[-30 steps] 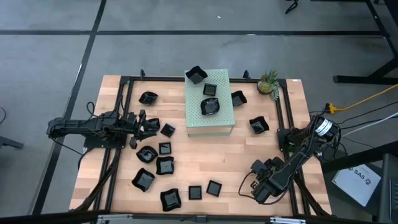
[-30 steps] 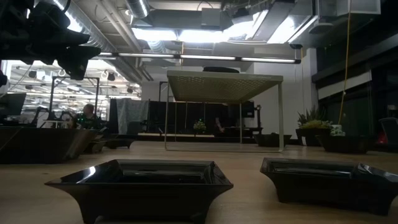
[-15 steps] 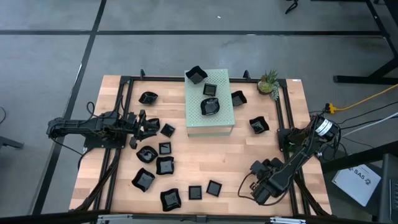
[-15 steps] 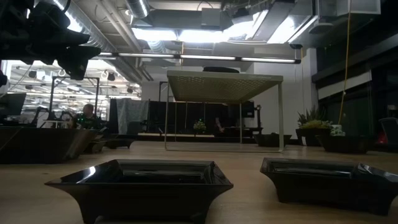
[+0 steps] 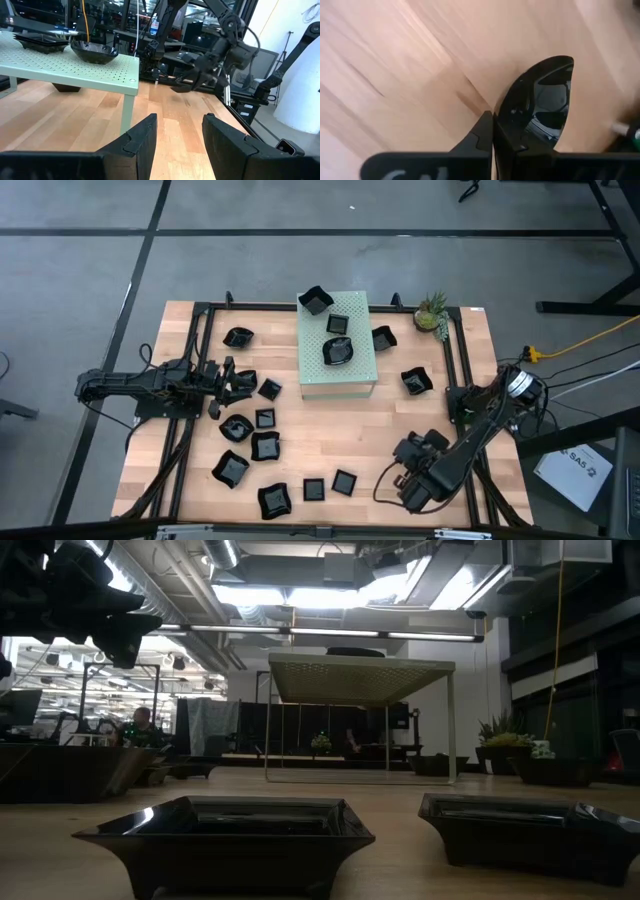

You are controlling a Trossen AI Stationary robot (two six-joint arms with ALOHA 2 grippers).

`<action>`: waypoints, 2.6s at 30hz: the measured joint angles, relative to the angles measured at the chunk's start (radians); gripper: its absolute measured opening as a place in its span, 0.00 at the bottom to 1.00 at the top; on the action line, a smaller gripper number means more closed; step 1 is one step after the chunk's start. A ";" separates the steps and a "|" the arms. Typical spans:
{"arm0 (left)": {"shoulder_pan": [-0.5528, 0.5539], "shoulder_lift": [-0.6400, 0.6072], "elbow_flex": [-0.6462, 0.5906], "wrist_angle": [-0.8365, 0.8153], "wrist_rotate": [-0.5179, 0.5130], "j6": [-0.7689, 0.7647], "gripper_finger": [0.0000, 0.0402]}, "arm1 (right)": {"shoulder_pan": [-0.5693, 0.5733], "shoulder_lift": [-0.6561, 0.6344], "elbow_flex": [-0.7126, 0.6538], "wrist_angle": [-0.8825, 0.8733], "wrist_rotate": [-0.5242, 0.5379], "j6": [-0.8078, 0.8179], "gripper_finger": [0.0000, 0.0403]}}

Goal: Pick & Place Mini shaped plates
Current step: Stack the black leaf shaped plate on top of the black leaf shape plates on the shelf

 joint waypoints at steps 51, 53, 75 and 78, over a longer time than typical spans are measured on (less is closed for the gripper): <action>0.000 0.000 0.000 0.000 0.000 0.000 0.38 | -0.717 0.000 0.604 0.206 0.283 -1.285 0.01; 0.000 0.000 0.000 0.000 0.000 0.000 0.38 | -0.759 0.000 0.604 0.196 0.263 -1.303 0.01; 0.000 0.000 0.000 0.000 0.000 0.000 0.38 | -0.957 -0.016 0.602 0.097 0.131 -2.328 0.01; 0.000 0.000 0.000 0.000 0.000 0.000 0.38 | -0.968 -0.022 0.602 0.086 0.138 -2.477 0.01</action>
